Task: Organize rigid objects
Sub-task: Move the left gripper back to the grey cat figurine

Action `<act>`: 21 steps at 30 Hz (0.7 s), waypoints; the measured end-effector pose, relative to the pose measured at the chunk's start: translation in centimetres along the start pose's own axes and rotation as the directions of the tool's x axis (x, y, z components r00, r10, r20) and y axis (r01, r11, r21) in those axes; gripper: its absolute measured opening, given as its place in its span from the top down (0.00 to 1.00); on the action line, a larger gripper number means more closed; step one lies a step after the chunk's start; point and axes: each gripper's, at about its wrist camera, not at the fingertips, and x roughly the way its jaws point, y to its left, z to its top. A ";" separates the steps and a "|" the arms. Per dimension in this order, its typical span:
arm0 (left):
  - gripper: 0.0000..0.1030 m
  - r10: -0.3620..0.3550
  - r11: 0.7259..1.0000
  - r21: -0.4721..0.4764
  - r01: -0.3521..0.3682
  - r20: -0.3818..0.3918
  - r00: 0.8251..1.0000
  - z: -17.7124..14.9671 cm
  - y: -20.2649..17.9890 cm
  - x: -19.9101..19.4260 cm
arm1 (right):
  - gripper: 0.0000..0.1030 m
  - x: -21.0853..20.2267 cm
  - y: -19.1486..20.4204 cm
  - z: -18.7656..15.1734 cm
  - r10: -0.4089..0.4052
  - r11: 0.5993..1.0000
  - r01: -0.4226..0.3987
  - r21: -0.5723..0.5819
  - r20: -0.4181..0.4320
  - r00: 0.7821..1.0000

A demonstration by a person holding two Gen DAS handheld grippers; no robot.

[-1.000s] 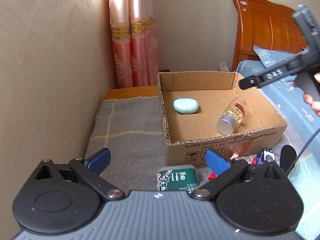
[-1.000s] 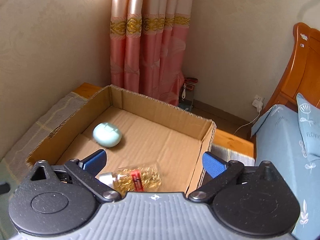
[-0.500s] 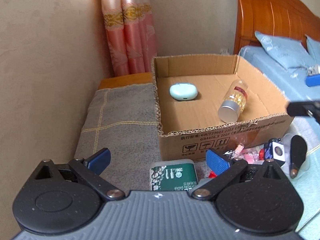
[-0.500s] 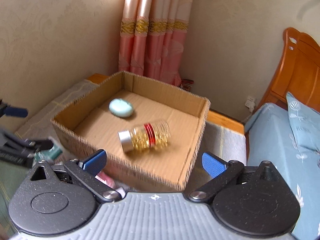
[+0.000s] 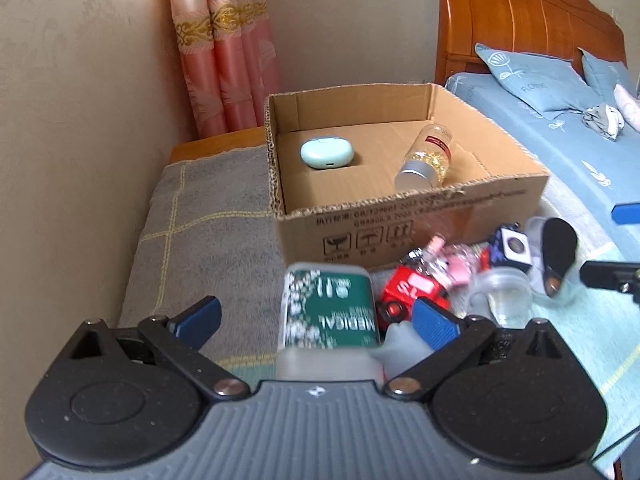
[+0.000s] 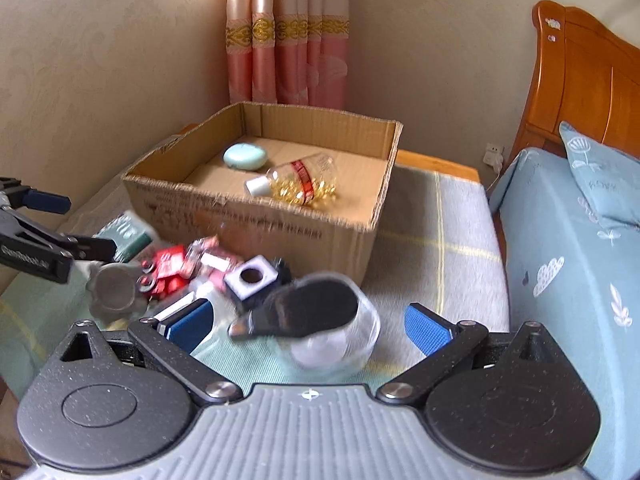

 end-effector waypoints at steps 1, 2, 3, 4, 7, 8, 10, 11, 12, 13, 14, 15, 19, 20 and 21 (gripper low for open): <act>0.02 -0.012 1.000 0.012 0.012 -0.006 1.000 -0.4 -0.1 -0.5 | 0.00 -0.1 0.0 -0.4 0.004 1.000 -0.004 0.002 -0.002 1.000; 0.02 -0.018 1.000 0.025 0.018 -0.010 1.000 -0.6 -0.3 -0.9 | 0.00 -0.2 0.1 -0.8 0.007 1.000 -0.007 0.004 -0.006 1.000; 0.02 -0.017 0.999 0.038 0.017 -0.012 1.000 -1.0 -0.4 -1.3 | 0.00 -0.3 0.1 -1.2 0.009 1.000 -0.009 0.007 -0.012 1.000; 0.02 -0.013 0.999 0.047 0.014 -0.009 1.000 -1.2 -0.6 -1.7 | 0.00 -0.4 0.1 -1.7 0.010 1.000 -0.010 0.009 -0.018 1.000; 0.02 -0.022 0.999 0.048 0.021 0.007 1.000 -1.8 -0.9 -2.8 | 0.00 -0.2 0.4 -2.9 0.018 1.000 -0.018 0.013 -0.038 0.999; 0.02 -0.033 0.998 0.044 0.033 0.018 0.999 -1.9 -1.0 -3.2 | 0.00 -0.1 0.4 -3.3 0.018 1.000 -0.017 0.015 -0.045 0.999; 0.02 -0.060 0.997 0.053 0.057 0.044 0.997 -1.7 -1.4 -3.5 | 0.00 0.0 0.5 -4.2 0.024 1.000 -0.023 0.019 -0.058 0.998; 0.02 -0.068 0.996 0.060 0.065 0.052 0.996 -1.6 -1.6 -3.5 | 0.00 0.1 0.5 -4.6 0.028 0.999 -0.026 0.024 -0.065 0.997; 0.02 -0.076 0.995 0.067 0.072 0.062 0.995 -1.4 -1.9 -3.4 | 0.00 0.1 0.6 -4.9 0.031 0.999 -0.029 0.031 -0.070 0.997; 0.02 -0.096 0.993 0.082 0.090 0.076 0.992 -1.3 -2.2 -3.1 | 0.00 0.1 0.6 -5.2 0.035 0.999 -0.032 0.039 -0.071 0.997; 0.02 -0.118 0.989 0.096 0.110 0.081 0.990 -1.3 -2.5 -2.8 | 0.00 0.1 0.6 -5.4 0.039 0.998 -0.036 0.047 -0.071 0.997; 0.02 -0.136 0.986 0.103 0.128 0.080 0.987 -1.3 -2.7 -2.4 | 0.00 0.0 0.6 -5.6 0.042 0.998 -0.038 0.055 -0.070 0.997; 0.04 -0.217 0.972 0.114 0.204 0.106 0.970 -1.9 -2.8 -1.9 | 0.00 -0.4 0.4 -6.2 0.048 0.996 -0.044 0.074 -0.063 0.997; 0.05 -0.233 0.969 0.111 0.222 0.103 0.967 -2.0 -2.6 -1.8 | 0.00 -0.5 0.3 -6.4 0.050 0.996 -0.045 0.078 -0.062 0.997; 0.05 -0.247 0.966 0.099 0.238 0.100 0.964 -2.1 -2.4 -1.6 | 0.00 -0.4 0.3 -6.5 0.053 0.996 -0.048 0.081 -0.063 0.997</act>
